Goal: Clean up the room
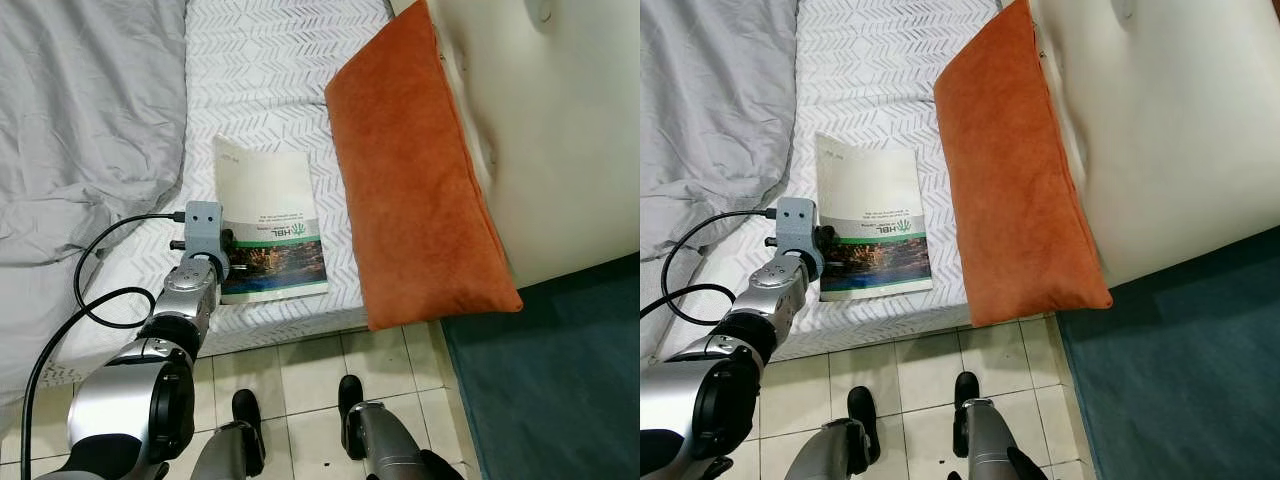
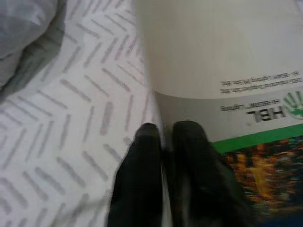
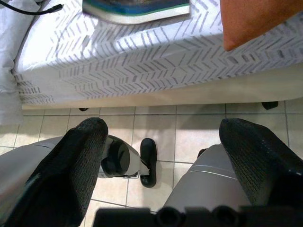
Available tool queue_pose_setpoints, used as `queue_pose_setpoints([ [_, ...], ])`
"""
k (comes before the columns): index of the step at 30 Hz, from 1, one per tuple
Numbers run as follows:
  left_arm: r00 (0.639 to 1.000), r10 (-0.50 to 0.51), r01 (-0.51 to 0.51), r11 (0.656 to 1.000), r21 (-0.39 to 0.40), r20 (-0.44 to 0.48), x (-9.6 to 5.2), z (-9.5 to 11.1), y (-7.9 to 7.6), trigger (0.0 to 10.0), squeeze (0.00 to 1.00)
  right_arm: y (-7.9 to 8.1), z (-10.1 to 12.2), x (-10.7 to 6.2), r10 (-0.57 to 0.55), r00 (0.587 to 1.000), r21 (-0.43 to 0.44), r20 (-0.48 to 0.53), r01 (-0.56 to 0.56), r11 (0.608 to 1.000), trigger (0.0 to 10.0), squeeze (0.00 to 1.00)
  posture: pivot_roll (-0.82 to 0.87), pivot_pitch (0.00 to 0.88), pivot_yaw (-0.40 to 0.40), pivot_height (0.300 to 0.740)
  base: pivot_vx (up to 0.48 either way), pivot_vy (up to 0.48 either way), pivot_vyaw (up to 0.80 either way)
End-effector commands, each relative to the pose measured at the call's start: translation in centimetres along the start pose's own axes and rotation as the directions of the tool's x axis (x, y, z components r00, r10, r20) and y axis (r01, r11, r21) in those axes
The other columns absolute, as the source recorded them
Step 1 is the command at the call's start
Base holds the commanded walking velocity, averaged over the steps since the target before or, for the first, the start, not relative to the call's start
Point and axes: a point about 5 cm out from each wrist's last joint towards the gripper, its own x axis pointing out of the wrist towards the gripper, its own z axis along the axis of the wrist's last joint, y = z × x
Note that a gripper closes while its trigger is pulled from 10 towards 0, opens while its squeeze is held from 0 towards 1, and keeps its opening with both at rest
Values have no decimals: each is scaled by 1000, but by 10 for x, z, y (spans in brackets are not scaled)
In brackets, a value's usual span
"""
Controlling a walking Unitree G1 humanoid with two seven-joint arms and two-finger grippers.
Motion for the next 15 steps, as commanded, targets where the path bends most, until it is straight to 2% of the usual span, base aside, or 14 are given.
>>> queue_pose_setpoints([
  [1,999,7,-6,1000,22,-52,-3,-16,2,10000,1000,3,-14,-10,-12,997,20,-76,14,1000,10000,0,-409,595,-44,740,0,0,0],
  [6,999,22,-21,1000,12,-43,-3,-13,7,10000,1000,4,-15,-9,-6,997,25,-79,8,1000,10000,0,-403,594,-42,740,0,0,0],
  [7,999,35,-33,998,51,-40,-4,-13,13,10000,1000,5,-15,-8,-4,997,26,-80,6,1000,10000,0,-398,590,-44,740,0,0,0],
  [11,998,46,-43,995,89,-33,-4,-11,22,10000,1000,2,-16,-6,-6,997,27,-80,8,1000,10000,0,-389,584,-42,740,0,0,0],
  [15,999,36,-32,978,204,-16,-5,-7,34,10000,1000,-4,-14,-2,-17,997,22,-71,18,1000,10000,0,-352,554,-27,740,0,0,0],
])
